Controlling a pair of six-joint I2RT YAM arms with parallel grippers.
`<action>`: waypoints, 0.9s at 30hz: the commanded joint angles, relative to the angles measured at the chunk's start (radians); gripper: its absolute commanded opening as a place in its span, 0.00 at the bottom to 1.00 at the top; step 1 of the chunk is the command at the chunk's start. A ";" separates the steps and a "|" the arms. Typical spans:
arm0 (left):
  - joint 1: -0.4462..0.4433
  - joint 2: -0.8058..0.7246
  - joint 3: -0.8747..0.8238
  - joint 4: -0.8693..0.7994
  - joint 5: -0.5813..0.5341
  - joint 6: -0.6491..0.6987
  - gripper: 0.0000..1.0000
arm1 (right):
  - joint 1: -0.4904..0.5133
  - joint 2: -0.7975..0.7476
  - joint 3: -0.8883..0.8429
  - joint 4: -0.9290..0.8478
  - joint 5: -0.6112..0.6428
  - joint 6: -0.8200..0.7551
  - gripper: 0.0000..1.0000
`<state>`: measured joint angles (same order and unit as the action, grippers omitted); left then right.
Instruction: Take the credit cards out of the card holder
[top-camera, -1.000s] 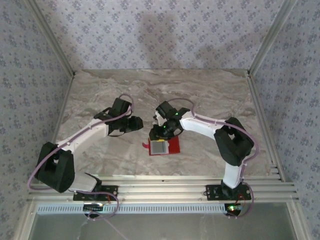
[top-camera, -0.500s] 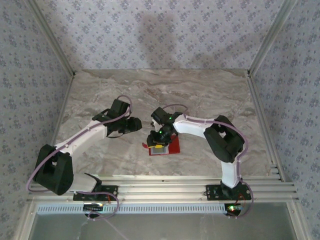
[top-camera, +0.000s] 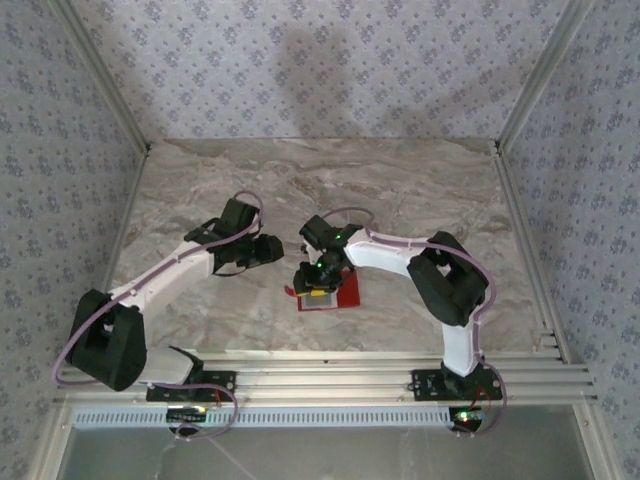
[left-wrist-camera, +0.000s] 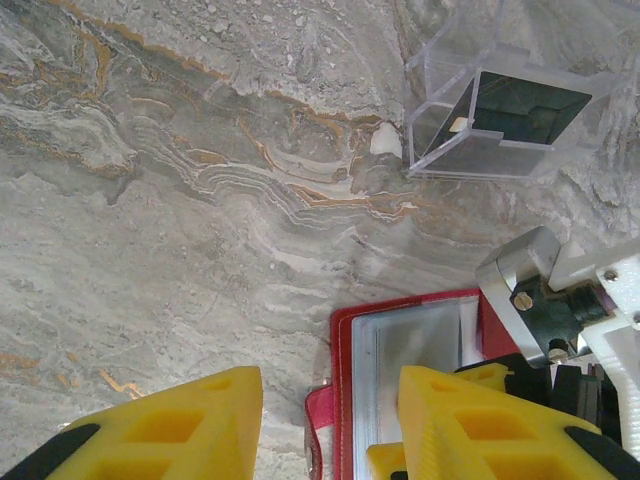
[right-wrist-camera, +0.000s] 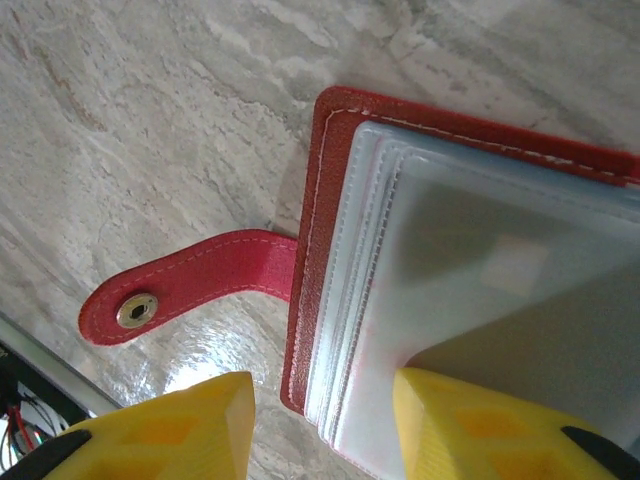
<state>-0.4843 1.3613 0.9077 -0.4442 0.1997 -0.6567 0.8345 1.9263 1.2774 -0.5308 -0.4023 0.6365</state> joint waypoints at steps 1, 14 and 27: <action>0.005 -0.030 -0.011 0.005 0.023 -0.014 0.41 | 0.013 0.011 0.026 -0.117 0.093 0.001 0.44; 0.003 -0.025 -0.013 0.011 0.039 -0.010 0.41 | 0.046 0.008 0.090 -0.261 0.273 -0.047 0.46; 0.003 -0.018 -0.008 0.020 0.049 -0.014 0.41 | 0.055 0.008 0.128 -0.359 0.376 -0.057 0.47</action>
<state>-0.4843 1.3609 0.8967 -0.4358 0.2253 -0.6636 0.8799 1.9278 1.3811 -0.8253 -0.0681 0.5873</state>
